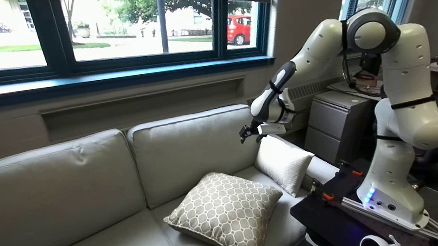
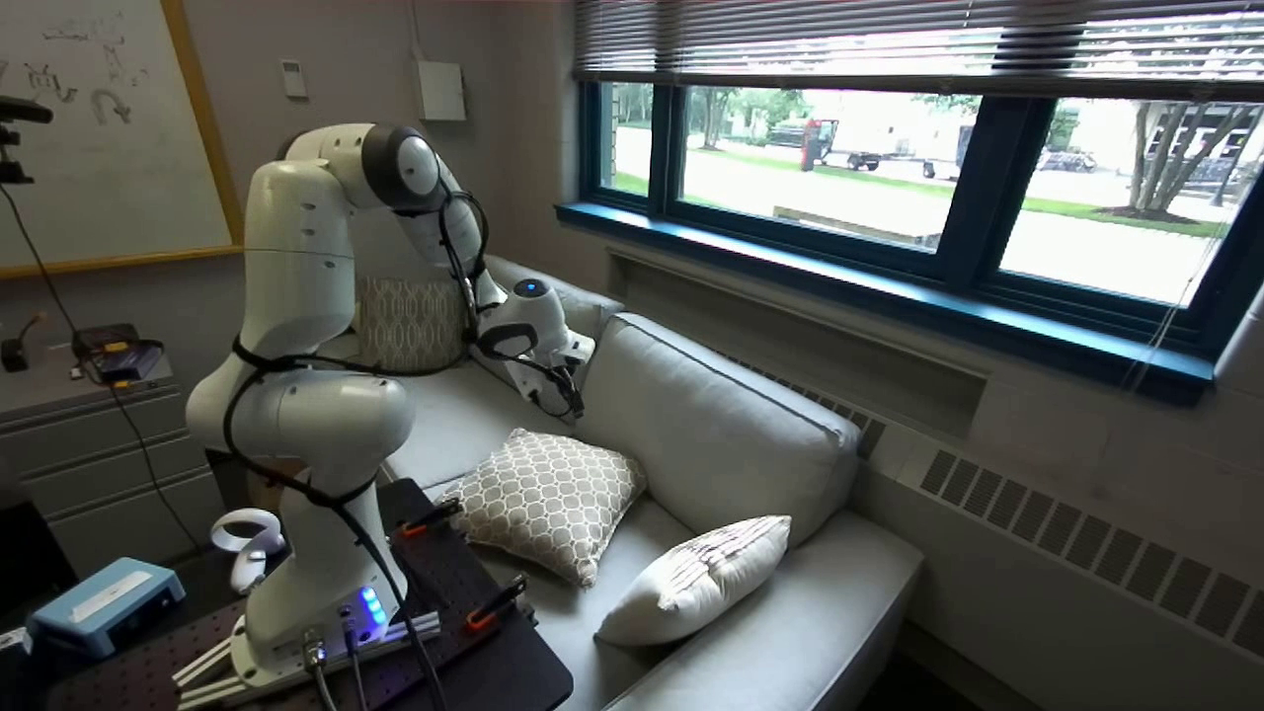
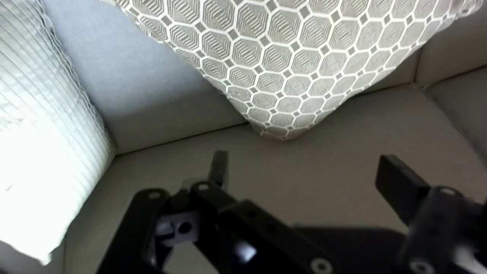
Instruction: Put the pillows upright against the armrest
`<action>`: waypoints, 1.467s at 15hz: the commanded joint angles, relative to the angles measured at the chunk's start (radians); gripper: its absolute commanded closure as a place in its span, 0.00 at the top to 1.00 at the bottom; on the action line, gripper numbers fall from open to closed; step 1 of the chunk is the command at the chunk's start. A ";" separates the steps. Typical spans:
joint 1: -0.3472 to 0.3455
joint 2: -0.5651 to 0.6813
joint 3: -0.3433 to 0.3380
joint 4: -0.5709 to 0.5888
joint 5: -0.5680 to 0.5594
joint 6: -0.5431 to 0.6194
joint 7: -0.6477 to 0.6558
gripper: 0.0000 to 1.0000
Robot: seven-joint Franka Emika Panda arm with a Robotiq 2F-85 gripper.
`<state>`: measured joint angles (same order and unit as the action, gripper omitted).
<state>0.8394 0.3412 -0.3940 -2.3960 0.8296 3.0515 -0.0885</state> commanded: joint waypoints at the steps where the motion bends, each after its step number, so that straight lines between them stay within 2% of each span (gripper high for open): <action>1: -0.207 0.076 0.114 0.164 0.043 -0.230 -0.234 1.00; 3: -0.283 0.125 0.136 0.227 0.038 -0.359 -0.341 1.00; 5: -0.339 0.189 0.129 0.291 -0.013 -0.489 -0.411 1.00; 6: -0.490 0.190 0.261 0.300 -0.120 -0.485 -0.371 1.00; 8: -0.610 0.219 0.346 0.321 -0.196 -0.486 -0.368 1.00; 9: -0.620 0.179 0.380 0.267 -0.230 -0.427 -0.307 1.00; 11: -0.702 0.200 0.439 0.274 -0.277 -0.418 -0.300 1.00; 16: -0.706 0.174 0.454 0.249 -0.289 -0.399 -0.291 1.00; 19: -0.744 0.167 0.453 0.265 -0.412 -0.372 -0.214 1.00; 22: -0.811 0.183 0.474 0.380 -0.524 -0.490 -0.210 1.00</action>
<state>0.0987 0.5324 0.0415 -2.1044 0.3981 2.6639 -0.3265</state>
